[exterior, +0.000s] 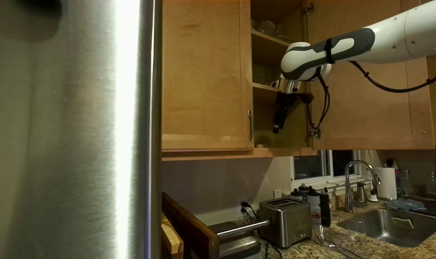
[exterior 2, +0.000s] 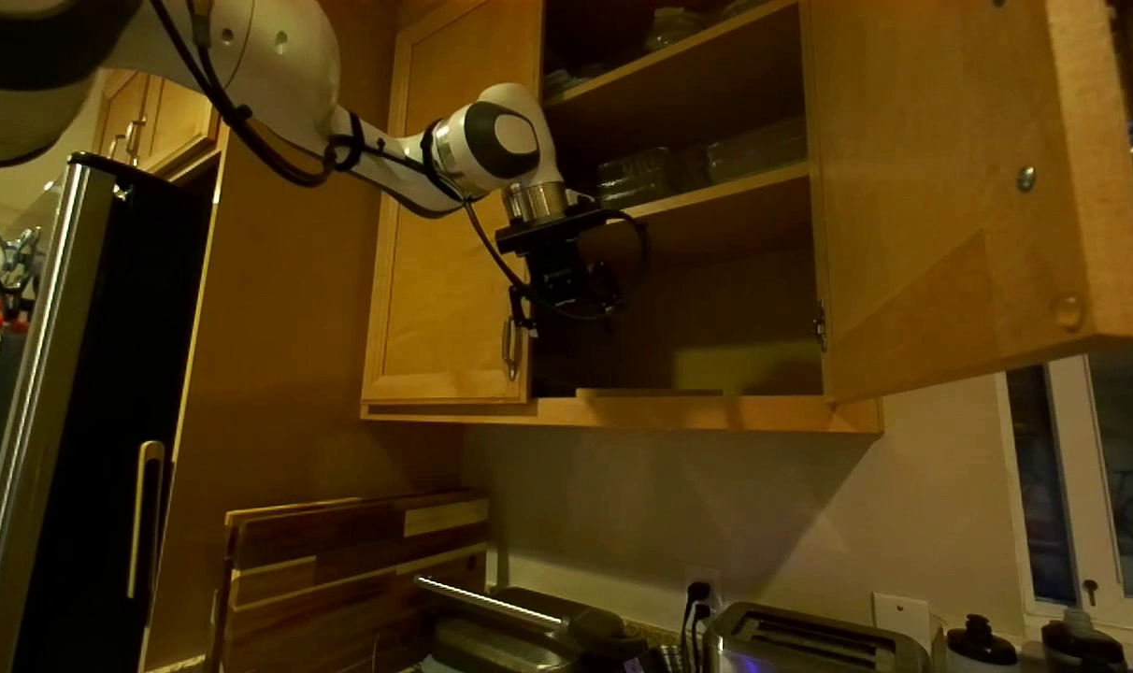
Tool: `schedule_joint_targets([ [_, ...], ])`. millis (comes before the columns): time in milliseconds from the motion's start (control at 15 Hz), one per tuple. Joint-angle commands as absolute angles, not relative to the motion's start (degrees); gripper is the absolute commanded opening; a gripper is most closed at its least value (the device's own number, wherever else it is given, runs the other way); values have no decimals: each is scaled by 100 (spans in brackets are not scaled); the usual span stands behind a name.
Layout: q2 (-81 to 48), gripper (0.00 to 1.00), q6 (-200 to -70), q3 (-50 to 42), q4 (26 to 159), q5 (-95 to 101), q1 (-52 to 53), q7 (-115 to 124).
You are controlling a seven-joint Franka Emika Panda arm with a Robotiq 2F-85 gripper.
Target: Take the wooden bar out of the top cupboard, put it on the refrigerator, then close the cupboard door
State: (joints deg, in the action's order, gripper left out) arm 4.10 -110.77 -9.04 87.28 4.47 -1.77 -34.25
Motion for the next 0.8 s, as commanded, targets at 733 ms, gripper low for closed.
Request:
schedule_joint_targets([
  [733, -297, 100, -11187, -802, 7857, 10, -417, -5288],
])
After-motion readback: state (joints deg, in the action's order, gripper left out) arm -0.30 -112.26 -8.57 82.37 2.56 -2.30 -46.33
